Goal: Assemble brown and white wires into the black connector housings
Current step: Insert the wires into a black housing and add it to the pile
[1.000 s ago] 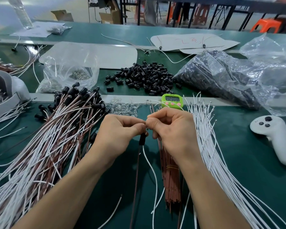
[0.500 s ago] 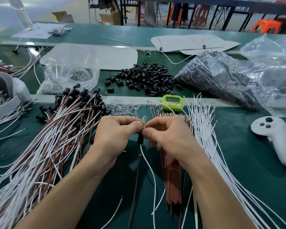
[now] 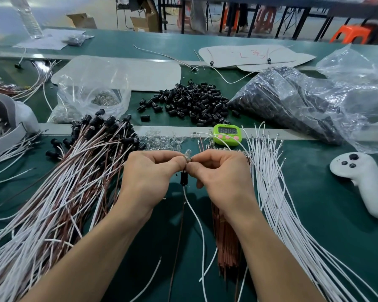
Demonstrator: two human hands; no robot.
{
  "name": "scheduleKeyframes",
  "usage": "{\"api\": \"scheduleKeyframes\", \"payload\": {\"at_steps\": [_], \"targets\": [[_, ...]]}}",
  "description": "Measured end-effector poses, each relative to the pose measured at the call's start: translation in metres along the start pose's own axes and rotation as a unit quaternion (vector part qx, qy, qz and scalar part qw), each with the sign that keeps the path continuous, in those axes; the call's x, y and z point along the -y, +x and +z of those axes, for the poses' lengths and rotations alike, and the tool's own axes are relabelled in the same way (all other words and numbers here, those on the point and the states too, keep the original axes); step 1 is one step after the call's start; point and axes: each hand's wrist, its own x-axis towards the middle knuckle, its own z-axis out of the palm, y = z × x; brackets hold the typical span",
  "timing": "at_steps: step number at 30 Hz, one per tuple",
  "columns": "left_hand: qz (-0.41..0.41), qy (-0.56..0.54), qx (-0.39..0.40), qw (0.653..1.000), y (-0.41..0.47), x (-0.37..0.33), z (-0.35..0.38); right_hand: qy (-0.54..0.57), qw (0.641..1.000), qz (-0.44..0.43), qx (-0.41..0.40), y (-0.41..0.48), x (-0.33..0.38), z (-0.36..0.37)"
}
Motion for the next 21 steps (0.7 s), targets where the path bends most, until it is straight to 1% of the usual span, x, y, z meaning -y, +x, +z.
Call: {"api": "scheduleKeyframes", "payload": {"at_steps": [6, 9, 12, 16, 21], "targets": [[0.009, -0.014, 0.026, 1.0, -0.001, -0.002, 0.0, -0.019, 0.999, 0.017, 0.02, 0.001, 0.002, -0.007], [0.025, 0.005, 0.036, 0.999, -0.001, -0.002, 0.0, -0.032, 0.999, 0.013, 0.033, 0.002, 0.003, -0.011], [0.044, 0.041, 0.041, 0.997, 0.0, 0.0, 0.0, -0.061, 0.997, -0.009, 0.037, 0.001, 0.004, -0.013], [0.048, 0.063, 0.034, 0.996, 0.001, 0.002, -0.003, -0.124, 0.989, -0.06, 0.045, -0.001, 0.003, -0.012], [0.044, 0.074, 0.042, 0.995, 0.004, 0.003, -0.006, -0.12, 0.989, -0.073, 0.041, 0.0, 0.0, -0.011]]}}
